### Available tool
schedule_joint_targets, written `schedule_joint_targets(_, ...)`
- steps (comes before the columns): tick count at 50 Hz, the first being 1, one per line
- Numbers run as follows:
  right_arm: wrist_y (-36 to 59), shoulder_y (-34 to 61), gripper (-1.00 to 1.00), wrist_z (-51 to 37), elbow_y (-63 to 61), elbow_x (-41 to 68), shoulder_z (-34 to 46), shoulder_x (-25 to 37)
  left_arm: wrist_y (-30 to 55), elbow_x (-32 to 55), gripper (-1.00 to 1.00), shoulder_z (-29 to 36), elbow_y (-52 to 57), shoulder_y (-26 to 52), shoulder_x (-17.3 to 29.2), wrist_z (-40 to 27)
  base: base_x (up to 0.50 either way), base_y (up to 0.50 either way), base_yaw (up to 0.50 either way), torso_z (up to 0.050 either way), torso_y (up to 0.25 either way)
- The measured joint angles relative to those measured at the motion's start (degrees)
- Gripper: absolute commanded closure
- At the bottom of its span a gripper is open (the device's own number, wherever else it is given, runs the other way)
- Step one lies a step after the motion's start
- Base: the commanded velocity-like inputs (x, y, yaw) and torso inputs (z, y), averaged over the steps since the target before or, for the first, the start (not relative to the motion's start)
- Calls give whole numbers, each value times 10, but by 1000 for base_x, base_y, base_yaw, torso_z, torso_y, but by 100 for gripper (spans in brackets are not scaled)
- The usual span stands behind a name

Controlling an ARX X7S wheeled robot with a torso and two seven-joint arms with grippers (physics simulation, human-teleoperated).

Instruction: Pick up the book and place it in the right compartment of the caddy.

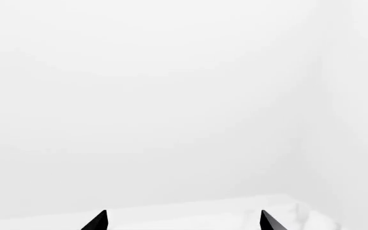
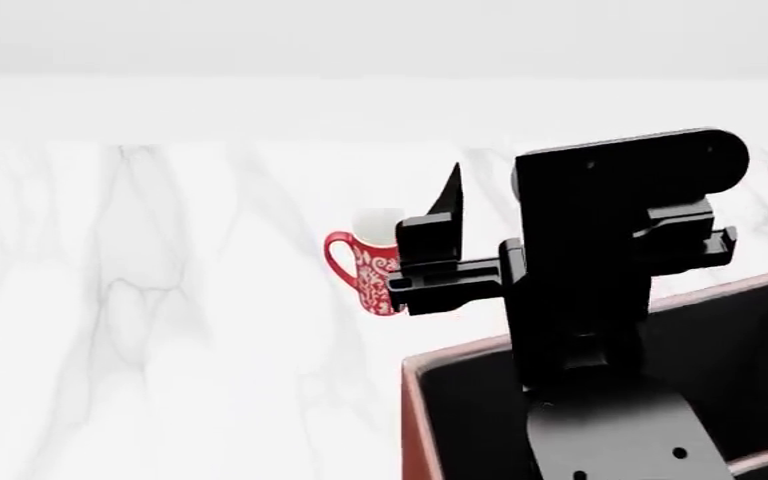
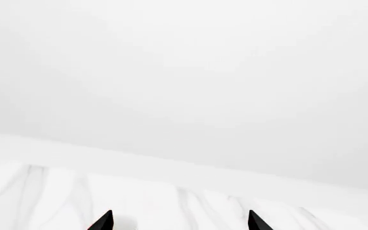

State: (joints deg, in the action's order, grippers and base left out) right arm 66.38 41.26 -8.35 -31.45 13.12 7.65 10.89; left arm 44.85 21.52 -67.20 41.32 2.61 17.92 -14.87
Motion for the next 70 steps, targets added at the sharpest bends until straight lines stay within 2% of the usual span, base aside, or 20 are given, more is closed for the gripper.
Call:
schedule_joint_targets(12, 17, 13, -100, -1, -7, 5, 13, 4, -1, 4, -100, -3, 0, -1, 0, 1, 500, 90, 0, 0, 1)
schedule_joint_targets(22, 19, 16, -100, -7, -5, 4, 20, 5, -3, 6, -100, 0, -2, -3, -1, 2, 0, 0, 0, 0, 1)
schedule_joint_targets(25, 59, 50, -100, 36, -22, 43, 48, 16, -2, 6, -100, 1, -2, -3, 0, 3, 0, 0, 0, 0, 0)
schedule_joint_targets(30, 114, 99, -100, 131, -44, 199, 98, 28, -1, 7, -100, 4, -2, -3, 1, 3, 0, 0, 0, 0, 0)
schedule_joint_targets(39, 129, 136, -100, 238, -62, 338, 198, 51, 1, 8, -100, 4, -1, -3, 3, 2, 0, 0, 0, 0, 0)
schedule_joint_targets(51, 114, 149, -100, 307, -81, 400, 278, 58, 0, 9, -100, 5, -2, -3, 3, 2, 0, 0, 0, 0, 0)
schedule_joint_targets(70, 79, 151, -100, 333, -72, 392, 348, 65, -1, 12, -100, 2, -2, -5, 3, 3, 0, 0, 0, 0, 0)
